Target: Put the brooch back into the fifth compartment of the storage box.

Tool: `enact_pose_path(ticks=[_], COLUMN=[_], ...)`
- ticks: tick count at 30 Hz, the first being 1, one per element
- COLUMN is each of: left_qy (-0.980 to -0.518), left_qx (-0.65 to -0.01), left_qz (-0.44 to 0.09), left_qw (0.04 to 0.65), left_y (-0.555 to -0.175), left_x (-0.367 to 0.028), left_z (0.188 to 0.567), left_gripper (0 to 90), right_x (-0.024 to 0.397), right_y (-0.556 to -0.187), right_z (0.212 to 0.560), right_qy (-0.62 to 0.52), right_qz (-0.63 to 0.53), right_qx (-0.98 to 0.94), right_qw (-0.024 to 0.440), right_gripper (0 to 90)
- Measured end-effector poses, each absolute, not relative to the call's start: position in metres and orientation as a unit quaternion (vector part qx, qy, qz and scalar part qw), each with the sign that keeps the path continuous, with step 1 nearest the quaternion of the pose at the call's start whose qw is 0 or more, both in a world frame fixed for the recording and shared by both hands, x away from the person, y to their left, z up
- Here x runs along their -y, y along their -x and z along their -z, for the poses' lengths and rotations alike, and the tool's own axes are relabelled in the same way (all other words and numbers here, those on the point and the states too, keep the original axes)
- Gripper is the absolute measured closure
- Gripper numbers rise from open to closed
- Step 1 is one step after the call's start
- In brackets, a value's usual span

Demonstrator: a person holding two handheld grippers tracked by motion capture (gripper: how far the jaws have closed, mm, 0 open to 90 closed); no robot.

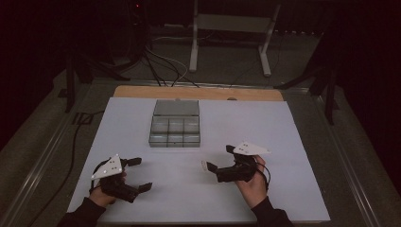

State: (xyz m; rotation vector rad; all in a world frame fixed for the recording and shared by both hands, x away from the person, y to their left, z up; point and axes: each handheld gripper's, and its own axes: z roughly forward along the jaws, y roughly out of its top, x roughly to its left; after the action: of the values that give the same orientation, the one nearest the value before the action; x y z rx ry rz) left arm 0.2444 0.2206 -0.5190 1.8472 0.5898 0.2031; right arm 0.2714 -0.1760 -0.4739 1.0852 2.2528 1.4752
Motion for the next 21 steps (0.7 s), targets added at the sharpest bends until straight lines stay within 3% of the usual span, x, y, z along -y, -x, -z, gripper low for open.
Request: enact_pose_path(ticks=[7,15,21], left_qy=[-0.784,-0.784,-0.784], left_qx=[-0.250,-0.248,-0.248], left_qz=[-0.086,-0.085,-0.084], left_qw=[0.562,0.563,0.563], left_y=[-0.244,-0.244,-0.244], left_x=[-0.221,-0.220,-0.220], left_z=[0.519,0.519,0.519], left_gripper=[1.1,1.1,1.1], right_x=[0.156,0.139,0.128], right_y=[-0.279,-0.285,-0.286], right_z=[0.487,0.502,0.512], right_qy=[-0.379,-0.400,-0.418], right_qz=[-0.476,-0.435,-0.403], right_qx=[-0.787,-0.798,-0.801], right_qw=[0.104,0.122,0.141], right_gripper=[0.0,0.0,15.3])
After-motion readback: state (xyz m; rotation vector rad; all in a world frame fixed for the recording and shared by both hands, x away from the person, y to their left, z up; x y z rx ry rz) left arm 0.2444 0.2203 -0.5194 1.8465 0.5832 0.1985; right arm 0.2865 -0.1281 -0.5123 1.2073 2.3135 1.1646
